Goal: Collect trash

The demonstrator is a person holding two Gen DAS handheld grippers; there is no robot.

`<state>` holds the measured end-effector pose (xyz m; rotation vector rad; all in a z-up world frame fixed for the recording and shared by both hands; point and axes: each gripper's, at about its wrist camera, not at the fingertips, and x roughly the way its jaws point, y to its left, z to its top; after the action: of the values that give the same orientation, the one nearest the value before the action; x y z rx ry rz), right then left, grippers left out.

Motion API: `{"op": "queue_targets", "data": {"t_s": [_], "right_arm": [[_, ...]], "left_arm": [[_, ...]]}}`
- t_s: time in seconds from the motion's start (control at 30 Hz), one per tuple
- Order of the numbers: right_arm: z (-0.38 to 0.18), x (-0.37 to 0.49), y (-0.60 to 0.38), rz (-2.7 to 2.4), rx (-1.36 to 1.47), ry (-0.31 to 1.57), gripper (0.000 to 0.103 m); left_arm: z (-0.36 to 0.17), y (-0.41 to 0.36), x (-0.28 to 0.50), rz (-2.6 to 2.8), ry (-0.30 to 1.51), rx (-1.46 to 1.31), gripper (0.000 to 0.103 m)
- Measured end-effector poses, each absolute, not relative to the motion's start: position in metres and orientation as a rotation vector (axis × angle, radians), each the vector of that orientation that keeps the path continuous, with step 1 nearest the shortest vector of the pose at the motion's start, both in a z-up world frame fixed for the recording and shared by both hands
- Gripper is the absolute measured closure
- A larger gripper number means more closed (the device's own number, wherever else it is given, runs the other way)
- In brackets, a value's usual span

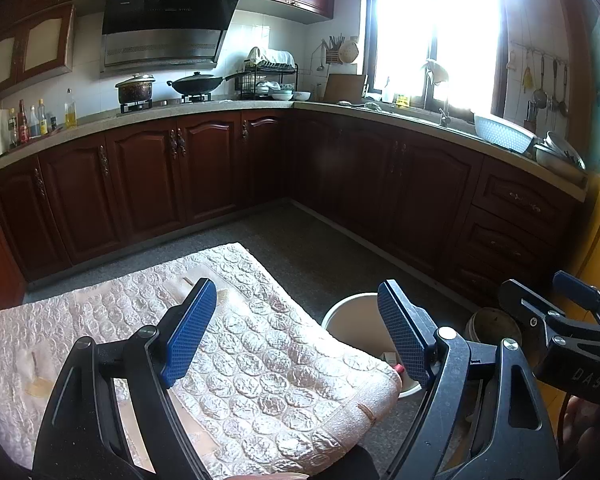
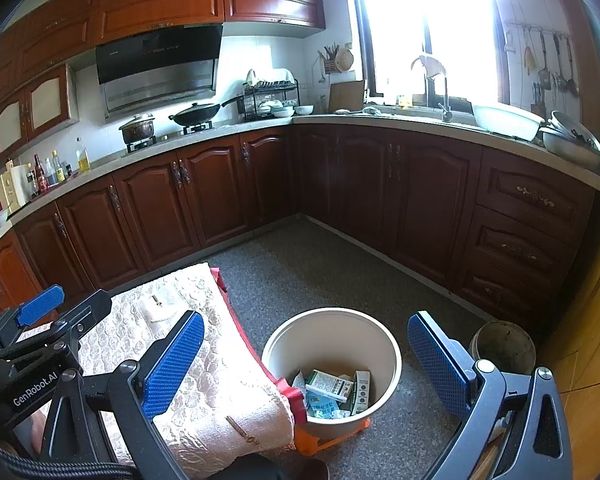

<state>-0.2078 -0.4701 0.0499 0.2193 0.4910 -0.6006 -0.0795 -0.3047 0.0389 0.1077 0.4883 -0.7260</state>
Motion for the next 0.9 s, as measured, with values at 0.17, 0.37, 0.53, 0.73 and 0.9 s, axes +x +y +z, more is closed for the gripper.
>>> {"op": "queue_targets", "data": {"t_s": [0.17,0.37,0.53,0.73,0.9], "right_arm": [[0.050,-0.207,-0.470,-0.599,0.219,0.490,0.002],[0.050,-0.206,-0.471,-0.597,0.221,0.496,0.002],[0.049,-0.205,-0.472,-0.595,0.222,0.502,0.002],[0.043,-0.201,-0.476,-0.595,0.226,0.520,0.002],[0.036,-0.197,-0.478,-0.596,0.228,0.540,0.002]], "left_arm": [[0.039,-0.304,-0.079,-0.727,0.489,0.107,0.021],[0.039,-0.305,-0.079,-0.726,0.492,0.107,0.021],[0.038,-0.305,-0.078,-0.729,0.500,0.111,0.021],[0.032,-0.307,-0.074,-0.732,0.521,0.118,0.021],[0.027,-0.305,-0.069,-0.723,0.532,0.119,0.021]]}}
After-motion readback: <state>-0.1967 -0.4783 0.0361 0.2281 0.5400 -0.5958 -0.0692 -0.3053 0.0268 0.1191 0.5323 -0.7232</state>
